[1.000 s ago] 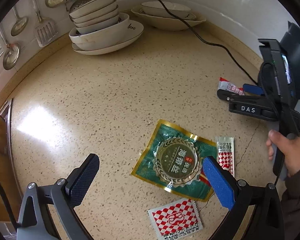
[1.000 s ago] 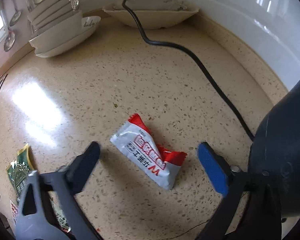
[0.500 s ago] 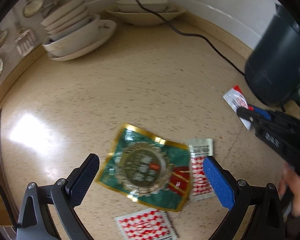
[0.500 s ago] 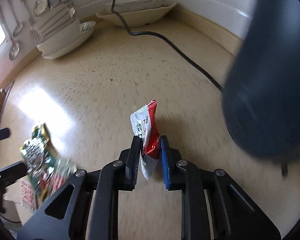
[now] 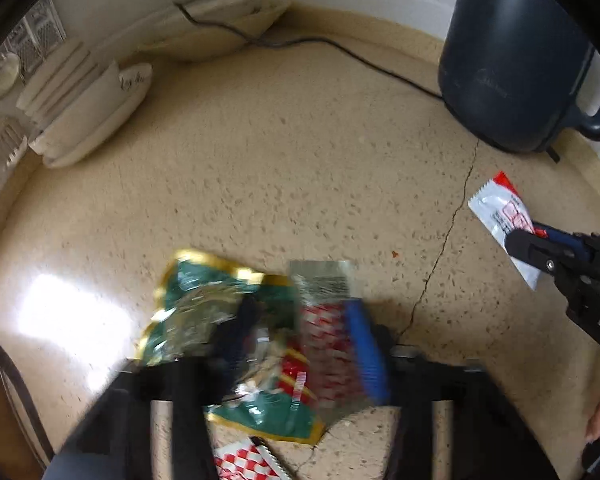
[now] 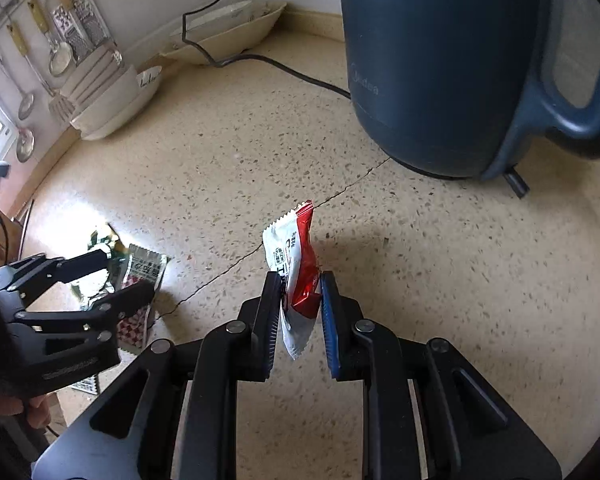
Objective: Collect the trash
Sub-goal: 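Grasp the red-white candy wrapper with the right gripper while the left grasps a small sauce sachet, then carry both wrappers over the blue bin and open both grippers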
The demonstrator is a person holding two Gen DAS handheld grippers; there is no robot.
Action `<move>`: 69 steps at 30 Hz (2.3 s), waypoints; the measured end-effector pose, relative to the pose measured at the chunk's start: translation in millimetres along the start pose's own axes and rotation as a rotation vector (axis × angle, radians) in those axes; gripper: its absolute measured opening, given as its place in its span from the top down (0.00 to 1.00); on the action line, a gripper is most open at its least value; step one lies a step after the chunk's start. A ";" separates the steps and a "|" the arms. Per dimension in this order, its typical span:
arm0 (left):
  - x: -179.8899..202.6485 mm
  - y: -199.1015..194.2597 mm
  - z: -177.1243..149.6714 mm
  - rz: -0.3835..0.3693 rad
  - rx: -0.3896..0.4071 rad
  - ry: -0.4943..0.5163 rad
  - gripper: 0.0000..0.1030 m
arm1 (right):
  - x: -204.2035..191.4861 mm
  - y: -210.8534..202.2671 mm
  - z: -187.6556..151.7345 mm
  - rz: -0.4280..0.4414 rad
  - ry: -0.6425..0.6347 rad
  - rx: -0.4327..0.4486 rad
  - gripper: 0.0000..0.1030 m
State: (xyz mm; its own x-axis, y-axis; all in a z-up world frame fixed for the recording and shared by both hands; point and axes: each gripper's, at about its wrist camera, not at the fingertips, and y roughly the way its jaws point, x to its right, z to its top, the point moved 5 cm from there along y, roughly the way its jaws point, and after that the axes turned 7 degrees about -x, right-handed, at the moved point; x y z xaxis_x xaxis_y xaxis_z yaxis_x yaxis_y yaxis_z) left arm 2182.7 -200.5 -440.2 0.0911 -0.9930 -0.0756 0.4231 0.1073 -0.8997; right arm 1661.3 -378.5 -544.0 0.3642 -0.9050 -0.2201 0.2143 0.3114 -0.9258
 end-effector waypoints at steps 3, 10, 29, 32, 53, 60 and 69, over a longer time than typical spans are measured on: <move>-13.1 0.1 -0.5 -0.077 -0.004 -0.039 0.87 | -6.6 -5.3 -2.8 0.007 -0.001 0.008 0.82; -48.0 -18.0 -10.8 -0.211 0.020 -0.111 0.98 | -26.1 -21.2 -16.8 0.041 0.003 0.027 0.82; -89.5 -107.7 -56.9 -0.334 0.089 -0.158 1.00 | -98.7 -42.0 -27.8 0.160 -0.068 0.045 0.82; -95.0 -135.0 -80.9 -0.346 0.124 -0.145 1.00 | -120.2 -54.0 -34.2 0.159 -0.096 0.057 0.82; -159.4 -184.7 -339.1 -0.388 0.180 -0.009 1.00 | -272.7 -78.5 -250.7 0.115 -0.022 -0.009 0.82; -152.0 -126.6 -361.0 -0.379 0.178 0.003 1.00 | -271.0 -23.8 -302.8 0.093 -0.021 -0.143 0.82; -128.9 -34.2 -390.2 -0.383 -0.116 0.032 1.00 | -245.8 64.6 -359.6 0.098 -0.029 -0.271 0.82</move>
State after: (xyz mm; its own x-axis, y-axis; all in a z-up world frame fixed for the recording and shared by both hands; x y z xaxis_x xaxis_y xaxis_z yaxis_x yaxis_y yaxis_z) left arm 1804.7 -95.6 -567.4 -0.0829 -0.9612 0.2630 0.3164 -0.2757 -0.9077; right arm 1259.7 -240.3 -660.2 0.3980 -0.8645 -0.3070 -0.0717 0.3044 -0.9499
